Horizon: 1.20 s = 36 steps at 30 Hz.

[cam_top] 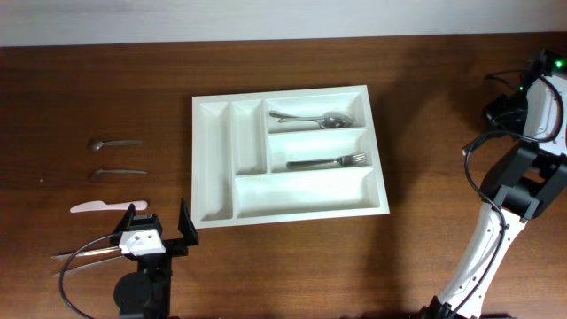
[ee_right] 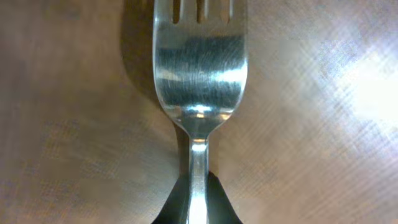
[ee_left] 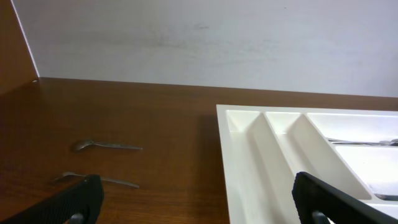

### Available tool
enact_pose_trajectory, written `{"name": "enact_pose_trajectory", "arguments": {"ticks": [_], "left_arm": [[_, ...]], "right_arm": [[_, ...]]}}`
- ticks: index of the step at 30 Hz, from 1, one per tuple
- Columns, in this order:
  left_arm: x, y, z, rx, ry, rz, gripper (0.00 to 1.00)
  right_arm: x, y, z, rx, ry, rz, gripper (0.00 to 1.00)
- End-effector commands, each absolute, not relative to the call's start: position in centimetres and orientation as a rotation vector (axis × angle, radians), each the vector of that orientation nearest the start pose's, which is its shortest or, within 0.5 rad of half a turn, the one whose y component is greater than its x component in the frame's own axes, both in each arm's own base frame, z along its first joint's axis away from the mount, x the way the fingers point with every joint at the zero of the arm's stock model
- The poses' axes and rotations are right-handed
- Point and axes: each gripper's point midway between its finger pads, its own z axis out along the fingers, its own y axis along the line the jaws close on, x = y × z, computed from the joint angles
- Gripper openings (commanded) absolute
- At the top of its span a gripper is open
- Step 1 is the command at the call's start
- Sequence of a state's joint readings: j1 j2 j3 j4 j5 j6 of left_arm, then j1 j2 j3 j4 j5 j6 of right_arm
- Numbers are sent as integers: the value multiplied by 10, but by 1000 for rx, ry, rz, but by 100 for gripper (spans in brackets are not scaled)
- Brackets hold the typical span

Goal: Pack container
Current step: 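Carry the fork into the middle compartment beside the first fork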

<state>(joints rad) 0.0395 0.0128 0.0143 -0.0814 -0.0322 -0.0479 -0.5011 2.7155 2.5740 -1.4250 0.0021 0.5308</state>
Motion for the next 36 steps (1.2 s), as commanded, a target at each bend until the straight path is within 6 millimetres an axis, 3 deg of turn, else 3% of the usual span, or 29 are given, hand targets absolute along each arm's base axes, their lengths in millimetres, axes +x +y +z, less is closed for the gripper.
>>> {"name": "enact_pose_trajectory", "arguments": {"ticks": [1, 7, 9, 11, 13, 16, 17, 18, 19, 20, 23, 28, 33, 36], "left_arm": [[246, 12, 157, -72, 1648, 14, 99], [246, 12, 157, -72, 1648, 14, 99], [246, 12, 157, -72, 1648, 14, 99], [246, 12, 157, -72, 1648, 14, 99], [246, 12, 157, -72, 1648, 14, 99], [246, 12, 157, -72, 1648, 14, 99], [246, 12, 157, -72, 1648, 14, 99], [246, 12, 157, -72, 1648, 14, 99], [246, 12, 157, -72, 1648, 14, 99], [246, 12, 157, -72, 1648, 14, 99], [246, 12, 157, -72, 1648, 14, 99], [246, 12, 157, -72, 1648, 14, 99], [246, 12, 157, -72, 1648, 14, 99], [246, 12, 157, -72, 1648, 14, 99]], "right_arm": [[450, -241, 11, 1693, 2646, -53, 4], [464, -192, 94, 1807, 2476, -22, 4], [485, -157, 133, 1723, 2421, 117, 4], [492, -133, 163, 1749, 2332, 173, 4], [495, -112, 181, 1766, 2284, 222, 4], [501, -50, 205, 1743, 2292, 369, 4], [502, -38, 206, 1730, 2306, 386, 4], [503, -3, 208, 1689, 2347, 413, 4], [503, 9, 208, 1680, 2360, 419, 4], [501, 38, 208, 1661, 2388, 432, 4], [493, 91, 204, 1651, 2440, 448, 4], [483, 115, 186, 1636, 2517, 383, 4], [459, 136, 147, 1824, 2621, 309, 4], [448, 145, 133, 1894, 2655, 271, 4]]}}
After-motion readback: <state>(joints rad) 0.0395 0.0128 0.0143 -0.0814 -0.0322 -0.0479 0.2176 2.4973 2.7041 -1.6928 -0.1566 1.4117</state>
